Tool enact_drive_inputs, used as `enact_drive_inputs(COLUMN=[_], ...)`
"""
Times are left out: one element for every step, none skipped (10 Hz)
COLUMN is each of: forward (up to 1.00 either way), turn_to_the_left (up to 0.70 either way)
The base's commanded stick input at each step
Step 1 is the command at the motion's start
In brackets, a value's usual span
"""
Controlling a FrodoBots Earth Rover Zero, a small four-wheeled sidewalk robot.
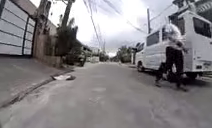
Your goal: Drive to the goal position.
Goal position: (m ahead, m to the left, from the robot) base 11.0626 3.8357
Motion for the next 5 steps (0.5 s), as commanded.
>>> enact_drive_inputs(forward=[1.0,1.0,1.0,1.0,1.0], turn_to_the_left=[0.0,0.0,0.0,0.0,0.0])
